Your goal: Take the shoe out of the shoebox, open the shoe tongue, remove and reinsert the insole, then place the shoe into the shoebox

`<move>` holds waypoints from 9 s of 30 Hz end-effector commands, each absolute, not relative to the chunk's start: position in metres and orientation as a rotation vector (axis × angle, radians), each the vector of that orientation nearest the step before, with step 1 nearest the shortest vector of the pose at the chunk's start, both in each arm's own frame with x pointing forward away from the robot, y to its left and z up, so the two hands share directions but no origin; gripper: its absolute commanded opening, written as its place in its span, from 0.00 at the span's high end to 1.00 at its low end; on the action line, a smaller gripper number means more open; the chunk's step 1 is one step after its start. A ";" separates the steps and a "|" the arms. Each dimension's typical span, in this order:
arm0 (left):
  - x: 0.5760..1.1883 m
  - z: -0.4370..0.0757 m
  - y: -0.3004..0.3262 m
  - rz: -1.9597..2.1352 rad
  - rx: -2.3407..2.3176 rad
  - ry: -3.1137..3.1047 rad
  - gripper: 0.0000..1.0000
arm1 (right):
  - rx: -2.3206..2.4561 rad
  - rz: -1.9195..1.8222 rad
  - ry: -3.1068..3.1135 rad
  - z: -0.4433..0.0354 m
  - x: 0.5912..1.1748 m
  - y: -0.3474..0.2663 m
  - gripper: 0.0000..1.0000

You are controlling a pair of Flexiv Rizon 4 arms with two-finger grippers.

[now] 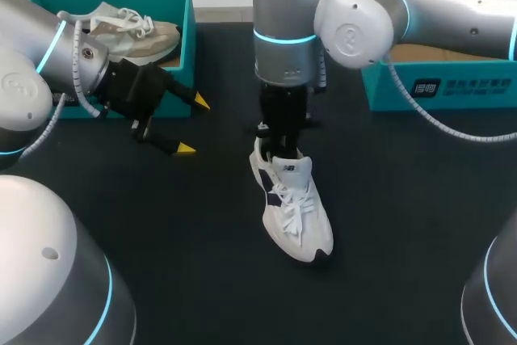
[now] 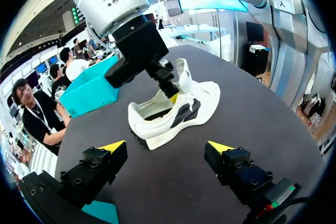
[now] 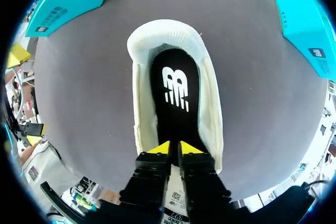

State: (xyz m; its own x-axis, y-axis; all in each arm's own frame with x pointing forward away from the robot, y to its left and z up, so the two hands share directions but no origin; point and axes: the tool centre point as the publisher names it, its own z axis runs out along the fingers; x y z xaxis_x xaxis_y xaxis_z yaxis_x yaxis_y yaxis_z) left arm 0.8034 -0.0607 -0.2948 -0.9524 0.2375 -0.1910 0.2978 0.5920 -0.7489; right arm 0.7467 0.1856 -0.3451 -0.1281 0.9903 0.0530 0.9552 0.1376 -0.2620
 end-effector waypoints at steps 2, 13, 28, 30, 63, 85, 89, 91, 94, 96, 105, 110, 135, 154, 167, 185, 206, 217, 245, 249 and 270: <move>0.803 -0.295 -0.061 -1.305 0.463 2.742 0.00 | -1.922 0.251 -2.200 -0.343 0.748 0.186 0.00; 0.803 -0.295 -0.061 -1.305 0.463 2.742 0.00 | -1.918 0.249 -2.212 -0.328 0.745 0.182 0.00; 0.803 -0.295 -0.061 -1.305 0.463 2.742 0.00 | -1.936 0.245 -2.236 -0.313 0.747 0.177 0.00; 0.803 -0.295 -0.061 -1.305 0.463 2.742 0.00 | -1.946 0.252 -2.243 -0.306 0.746 0.176 0.00; 0.803 -0.295 -0.061 -1.305 0.463 2.742 0.00 | -2.040 0.254 -2.088 -0.278 0.691 0.175 0.59; 0.803 -0.295 -0.061 -1.305 0.463 2.742 0.00 | -1.854 0.207 -2.216 -0.302 0.742 0.183 0.70; 0.803 -0.295 -0.061 -1.305 0.463 2.742 0.00 | -1.877 0.199 -2.232 -0.291 0.741 0.181 0.69; 0.803 -0.295 -0.061 -1.305 0.463 2.742 0.00 | -1.887 0.223 -2.220 -0.288 0.734 0.177 0.69; 0.803 -0.295 -0.061 -1.305 0.463 2.742 0.00 | -1.870 0.255 -2.204 -0.286 0.724 0.177 0.60; 0.803 -0.295 -0.061 -1.305 0.463 2.742 0.00 | -1.865 0.243 -2.192 -0.290 0.719 0.178 0.56; 0.803 -0.295 -0.061 -1.305 0.463 2.742 0.00 | -1.858 0.226 -2.121 -0.306 0.704 0.177 0.50; 0.803 -0.295 -0.061 -1.305 0.463 2.742 0.00 | -1.872 0.239 -2.111 -0.310 0.704 0.173 0.14; 0.803 -0.295 -0.061 -1.305 0.463 2.742 0.00 | -1.858 0.218 -2.130 -0.307 0.713 0.184 0.49; 0.803 -0.295 -0.061 -1.305 0.463 2.742 0.00 | -1.856 0.233 -2.114 -0.318 0.717 0.181 0.38; 0.803 -0.295 -0.061 -1.305 0.463 2.742 0.00 | -1.820 0.188 -2.160 -0.324 0.739 0.187 0.50; 0.803 -0.295 -0.061 -1.305 0.463 2.742 0.00 | -1.907 0.165 -2.210 -0.312 0.751 0.175 0.55; 0.803 -0.295 -0.061 -1.305 0.463 2.742 0.00 | -1.931 0.109 -2.232 -0.335 0.762 0.175 0.80; 0.803 -0.295 -0.061 -1.305 0.463 2.742 0.00 | -1.976 0.101 -2.262 -0.322 0.767 0.170 0.71; 0.803 -0.295 -0.061 -1.305 0.463 2.742 0.00 | -1.316 0.034 -2.889 -0.277 0.790 0.186 0.00; 0.803 -0.295 -0.061 -1.305 0.463 2.742 0.00 | -1.316 0.034 -2.889 -0.277 0.790 0.186 0.00; 0.803 -0.295 -0.061 -1.305 0.463 2.742 0.00 | -0.047 0.118 -3.308 -0.291 0.849 0.198 0.00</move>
State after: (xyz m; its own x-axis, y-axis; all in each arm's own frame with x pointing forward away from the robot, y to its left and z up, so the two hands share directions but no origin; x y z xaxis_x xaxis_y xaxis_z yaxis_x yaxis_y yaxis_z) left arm 0.8034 -0.0607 -0.2948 -0.9524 0.2375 -0.1910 0.2978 0.5920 -0.7489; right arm 0.8446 0.1866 -0.2760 -0.9564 0.2439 -0.1604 0.2550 0.9656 -0.0520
